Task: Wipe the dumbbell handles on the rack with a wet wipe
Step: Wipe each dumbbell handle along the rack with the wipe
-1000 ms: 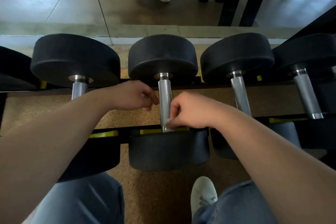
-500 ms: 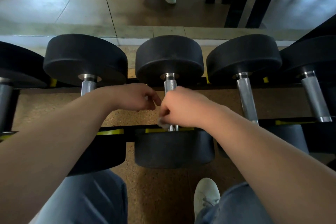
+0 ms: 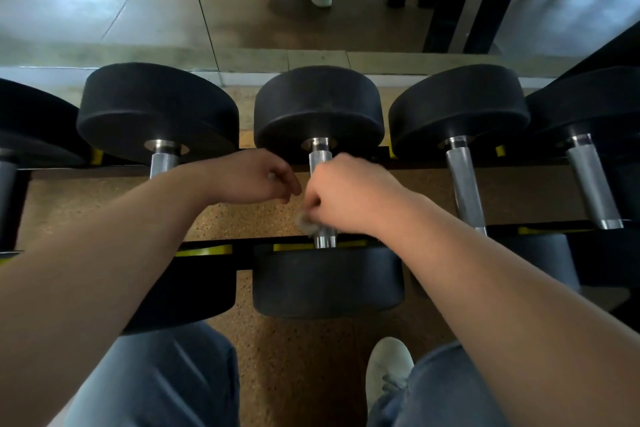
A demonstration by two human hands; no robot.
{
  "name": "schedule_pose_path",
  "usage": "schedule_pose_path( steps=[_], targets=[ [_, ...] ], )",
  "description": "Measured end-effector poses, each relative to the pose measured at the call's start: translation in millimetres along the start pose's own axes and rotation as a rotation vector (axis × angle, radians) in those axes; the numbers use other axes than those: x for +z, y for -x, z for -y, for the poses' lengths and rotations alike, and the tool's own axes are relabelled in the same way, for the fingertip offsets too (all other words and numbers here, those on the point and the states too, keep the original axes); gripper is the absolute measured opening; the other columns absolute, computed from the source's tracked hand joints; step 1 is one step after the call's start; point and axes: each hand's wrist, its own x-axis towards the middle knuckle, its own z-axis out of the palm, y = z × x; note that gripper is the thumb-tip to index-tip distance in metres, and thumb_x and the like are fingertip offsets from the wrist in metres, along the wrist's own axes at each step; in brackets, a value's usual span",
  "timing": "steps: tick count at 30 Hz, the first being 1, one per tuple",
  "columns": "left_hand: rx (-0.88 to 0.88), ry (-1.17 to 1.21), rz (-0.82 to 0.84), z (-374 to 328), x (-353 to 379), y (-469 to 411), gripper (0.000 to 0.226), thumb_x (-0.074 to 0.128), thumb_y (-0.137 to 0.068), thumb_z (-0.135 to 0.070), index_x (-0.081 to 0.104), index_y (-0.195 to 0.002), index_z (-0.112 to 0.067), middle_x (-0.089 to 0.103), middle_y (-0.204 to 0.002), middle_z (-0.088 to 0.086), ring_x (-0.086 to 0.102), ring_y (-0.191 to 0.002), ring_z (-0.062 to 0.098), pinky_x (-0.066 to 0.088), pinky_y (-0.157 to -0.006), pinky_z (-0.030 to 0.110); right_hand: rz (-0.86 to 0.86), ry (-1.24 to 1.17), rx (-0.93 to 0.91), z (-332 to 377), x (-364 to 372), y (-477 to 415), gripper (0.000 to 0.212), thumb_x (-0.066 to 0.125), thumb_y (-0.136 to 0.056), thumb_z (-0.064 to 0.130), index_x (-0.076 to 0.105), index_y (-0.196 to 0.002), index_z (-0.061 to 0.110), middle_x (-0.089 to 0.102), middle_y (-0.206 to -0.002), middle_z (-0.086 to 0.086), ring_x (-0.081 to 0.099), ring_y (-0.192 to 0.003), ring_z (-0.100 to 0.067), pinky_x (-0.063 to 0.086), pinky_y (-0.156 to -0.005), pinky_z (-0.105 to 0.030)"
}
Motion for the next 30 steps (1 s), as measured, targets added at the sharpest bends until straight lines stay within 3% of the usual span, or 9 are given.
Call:
schedule_pose_path(
  steps=[3,5,8,12,16,21,24,27,30],
  targets=[
    [0.036,0.102,-0.102,-7.4,0.7,0.5,0.008,0.067,-0.096,-0.025,0.073,-0.099,-0.029,0.071,-0.098,-0.012,0.061,-0.096,0.001,0.044,-0.079,0.023,-0.285,-0.123,0.074,-15.1,0.2,-2.7,0.017,0.06,-0.101,0.035,0.075,-0.109,0.034,0.069,-0.094,0.009,0.066,-0.081,-0.01,0.06,-0.073,-0.035],
    [0.061,0.182,-0.166,-12.4,2.2,0.0,0.005,0.068,-0.096,-0.029,0.072,-0.097,-0.027,0.072,-0.096,-0.01,0.063,-0.094,0.003,0.044,-0.078,0.023,-0.366,-0.299,0.119,-21.9,5.6,-2.7,0.015,0.063,-0.1,0.029,0.075,-0.109,0.03,0.071,-0.097,0.008,0.068,-0.086,-0.009,0.06,-0.077,-0.034],
    [0.08,0.258,-0.219,-18.1,6.6,-0.3,0.01,0.068,-0.096,-0.031,0.075,-0.095,-0.024,0.075,-0.094,-0.01,0.066,-0.095,0.003,0.046,-0.084,0.023,-0.385,-0.51,0.169,-25.4,10.7,-0.8,0.016,0.067,-0.098,0.023,0.074,-0.112,0.024,0.072,-0.099,0.009,0.067,-0.089,-0.003,0.058,-0.082,-0.024],
    [0.046,0.346,-0.277,-20.0,10.7,0.6,0.01,0.069,-0.096,-0.033,0.074,-0.094,-0.025,0.065,-0.066,-0.026,0.057,-0.061,-0.011,0.04,-0.063,0.019,-0.304,-0.637,0.132,-25.5,9.6,0.9,0.029,0.066,-0.098,0.018,0.071,-0.126,0.024,0.068,-0.108,0.015,0.059,-0.089,0.007,0.043,-0.071,-0.008],
    [-0.035,0.417,-0.274,-17.7,9.7,6.2,0.013,0.074,-0.091,-0.034,0.074,-0.098,-0.024,0.061,-0.07,-0.009,0.051,-0.061,0.006,0.042,-0.054,0.023,-0.243,-0.826,0.144,-25.9,10.7,0.1,0.025,0.067,-0.098,0.017,0.071,-0.121,0.026,0.073,-0.107,0.01,0.063,-0.072,0.012,0.045,-0.058,-0.009],
    [-0.088,0.323,-0.362,-22.4,15.4,6.4,0.005,0.075,-0.09,-0.026,0.071,-0.091,-0.023,0.066,-0.075,-0.007,0.06,-0.06,-0.002,0.043,-0.049,0.012,-0.347,-0.652,0.134,-23.9,13.5,-2.4,0.009,0.073,-0.094,0.025,0.074,-0.101,0.029,0.071,-0.088,0.013,0.067,-0.081,0.003,0.049,-0.068,-0.01],
    [-0.148,0.227,-0.48,-25.6,23.0,-1.0,0.005,0.075,-0.089,-0.025,0.07,-0.088,-0.027,0.072,-0.082,-0.006,0.067,-0.071,0.007,0.051,-0.059,0.02,-0.389,-0.603,0.168,-26.2,17.8,-1.3,0.007,0.072,-0.095,0.026,0.072,-0.102,0.026,0.067,-0.084,0.013,0.065,-0.079,0.001,0.052,-0.07,-0.014],
    [-0.199,0.314,-0.527,-30.6,32.1,-6.5,0.0,0.07,-0.093,-0.026,0.07,-0.092,-0.026,0.073,-0.081,-0.005,0.07,-0.072,0.01,0.057,-0.056,0.024,-0.401,-0.612,0.219,-32.9,15.2,0.1,0.007,0.068,-0.097,0.027,0.073,-0.102,0.027,0.068,-0.087,0.013,0.065,-0.081,0.001,0.053,-0.073,-0.016],
    [-0.261,0.339,-0.378,-31.3,35.3,-4.0,0.009,0.067,-0.096,-0.018,0.07,-0.09,-0.024,0.073,-0.082,-0.002,0.072,-0.074,0.011,0.057,-0.057,0.023,-0.361,-0.636,0.261,-37.4,13.5,-0.7,0.007,0.066,-0.099,0.028,0.073,-0.1,0.028,0.068,-0.09,0.013,0.064,-0.083,0.0,0.05,-0.073,-0.016]
  ],
)
